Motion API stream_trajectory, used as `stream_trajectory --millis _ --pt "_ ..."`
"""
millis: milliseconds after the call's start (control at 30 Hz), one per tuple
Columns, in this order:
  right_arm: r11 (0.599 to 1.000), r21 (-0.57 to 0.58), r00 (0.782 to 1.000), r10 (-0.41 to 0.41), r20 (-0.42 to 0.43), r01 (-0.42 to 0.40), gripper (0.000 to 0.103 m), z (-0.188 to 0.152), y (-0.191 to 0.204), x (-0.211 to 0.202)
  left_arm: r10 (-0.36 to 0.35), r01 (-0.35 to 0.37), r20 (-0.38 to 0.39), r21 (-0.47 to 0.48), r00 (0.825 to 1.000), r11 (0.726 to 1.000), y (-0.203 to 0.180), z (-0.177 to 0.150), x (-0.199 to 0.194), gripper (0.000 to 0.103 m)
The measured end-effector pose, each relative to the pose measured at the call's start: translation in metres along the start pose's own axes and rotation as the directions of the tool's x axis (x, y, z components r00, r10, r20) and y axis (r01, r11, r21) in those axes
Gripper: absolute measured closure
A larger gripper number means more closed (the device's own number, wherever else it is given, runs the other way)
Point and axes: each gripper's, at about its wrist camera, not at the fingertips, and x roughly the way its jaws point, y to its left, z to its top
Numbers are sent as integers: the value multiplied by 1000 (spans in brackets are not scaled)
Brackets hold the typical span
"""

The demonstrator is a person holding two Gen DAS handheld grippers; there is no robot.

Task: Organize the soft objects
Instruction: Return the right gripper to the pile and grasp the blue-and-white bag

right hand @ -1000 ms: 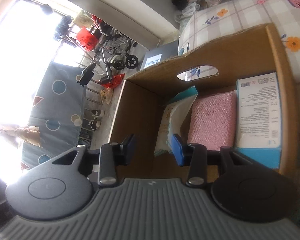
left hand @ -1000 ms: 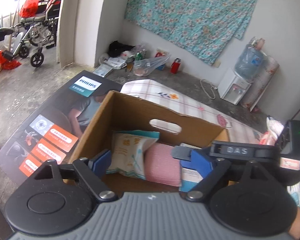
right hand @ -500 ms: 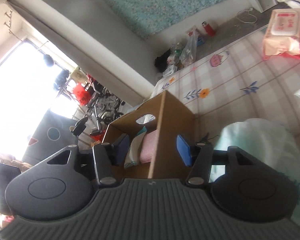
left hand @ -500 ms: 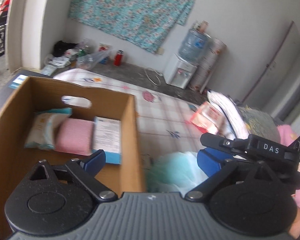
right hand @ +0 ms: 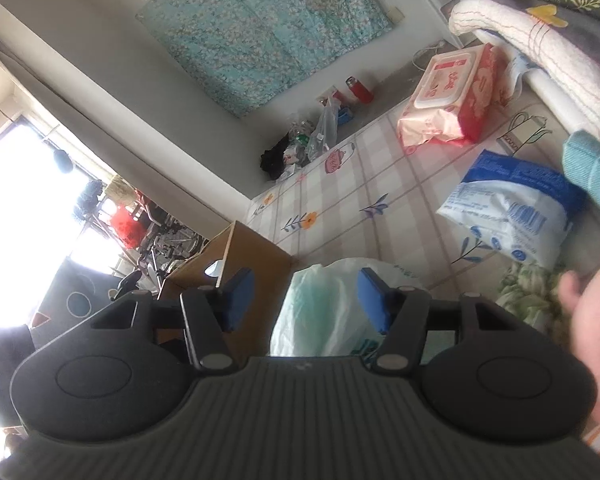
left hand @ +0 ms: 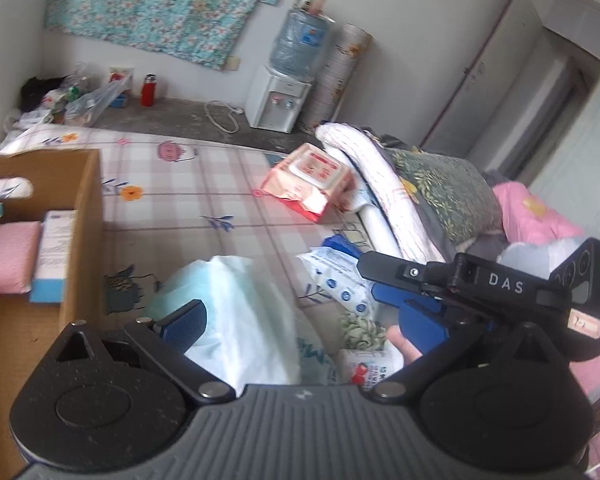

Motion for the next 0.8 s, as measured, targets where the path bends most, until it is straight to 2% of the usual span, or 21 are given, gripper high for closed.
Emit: stream_trajectory --millis 167,300,467,567,700,800 --pt "997 -40 998 -68 14 68 42 28 -22 -15 -29 30 -9 58 1000 998 -27 9 23 0" --pt "985 -116 992 -126 1 125 31 67 -36 -15 10 -2 -56 140 998 990 -51 19 57 0" --pt "974 -136 978 -191 -81 179 30 118 -65 15 79 -57 -120 178 990 982 -66 29 111 1" --pt "970 -146 961 -219 -169 195 30 139 -81 45 77 -50 -186 144 980 988 -65 36 147 9" --pt "965 -151 929 -250 -272 215 30 152 -102 87 -6 14 -281 27 960 1000 -56 40 190 24" --pt "960 -147 904 -275 -326 239 30 156 -120 113 -14 8 -329 -18 944 1000 -50 40 213 30"
